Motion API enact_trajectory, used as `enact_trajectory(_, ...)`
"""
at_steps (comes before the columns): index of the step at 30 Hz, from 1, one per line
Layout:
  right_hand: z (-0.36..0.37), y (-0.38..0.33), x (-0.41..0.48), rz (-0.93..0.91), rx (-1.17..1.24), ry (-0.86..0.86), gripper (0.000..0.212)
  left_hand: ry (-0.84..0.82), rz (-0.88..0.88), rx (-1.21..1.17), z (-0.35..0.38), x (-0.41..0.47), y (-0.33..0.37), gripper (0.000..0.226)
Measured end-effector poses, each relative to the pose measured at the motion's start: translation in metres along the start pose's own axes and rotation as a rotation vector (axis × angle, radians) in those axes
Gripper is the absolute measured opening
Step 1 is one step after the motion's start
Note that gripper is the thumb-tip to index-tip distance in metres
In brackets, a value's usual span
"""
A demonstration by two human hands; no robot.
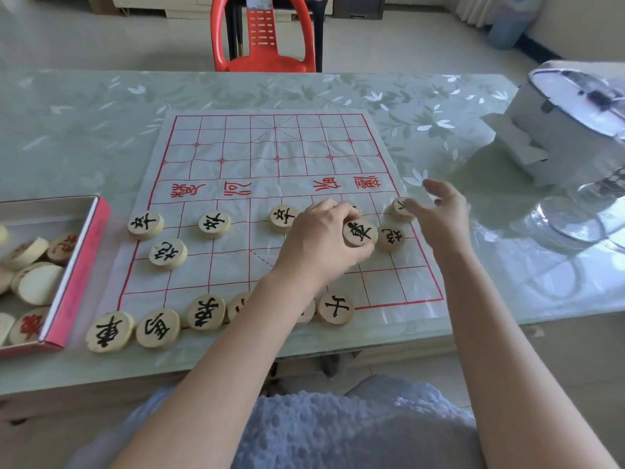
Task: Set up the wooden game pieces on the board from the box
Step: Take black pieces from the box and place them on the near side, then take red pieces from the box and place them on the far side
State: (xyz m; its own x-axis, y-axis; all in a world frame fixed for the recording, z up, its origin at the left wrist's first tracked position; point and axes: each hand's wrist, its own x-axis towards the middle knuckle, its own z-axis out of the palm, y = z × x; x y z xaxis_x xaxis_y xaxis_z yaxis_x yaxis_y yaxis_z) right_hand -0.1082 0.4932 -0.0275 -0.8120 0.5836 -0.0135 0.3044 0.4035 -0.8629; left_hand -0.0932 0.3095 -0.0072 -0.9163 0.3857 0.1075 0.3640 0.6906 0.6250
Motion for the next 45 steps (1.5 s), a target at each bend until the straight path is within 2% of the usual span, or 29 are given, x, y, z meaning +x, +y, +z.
enact_trajectory(6, -0.033, -0.008, -0.018, -0.013, 0.163, 0.107, 0.025, -0.127, 0.062, -0.001, 0.024, -0.008, 0.023, 0.047)
enact_trajectory(15, -0.051, 0.010, -0.030, 0.068, 0.212, 0.117, 0.027, -0.211, 0.185, -0.041, 0.076, -0.007, 0.056, 0.047)
enact_trajectory(24, -0.042, 0.007, -0.032, 0.045, 0.216, 0.062, 0.029, -0.188, 0.233, 0.123, 0.095, -0.008, 0.053, 0.052)
enact_trajectory(28, -0.038, 0.008, -0.037, 0.052, 0.183, 0.054, 0.029, -0.147, 0.254, 0.133, 0.093, -0.011, 0.053, 0.063)
enact_trajectory(31, -0.031, 0.003, -0.041, 0.028, 0.168, 0.049, 0.028, -0.083, 0.226, 0.089, 0.075, -0.008, 0.046, 0.059)
enact_trajectory(36, -0.010, -0.015, -0.052, -0.034, 0.134, -0.037, 0.027, 0.120, 0.071, -0.047, 0.010, -0.003, 0.011, 0.026)
enact_trajectory(39, 0.002, -0.025, -0.062, -0.053, 0.084, -0.130, 0.029, 0.220, -0.097, -0.083, -0.035, -0.010, -0.020, 0.022)
enact_trajectory(45, 0.031, -0.053, -0.087, -0.129, -0.004, -0.256, 0.037, 0.395, -0.324, -0.109, -0.115, -0.045, -0.090, 0.019)
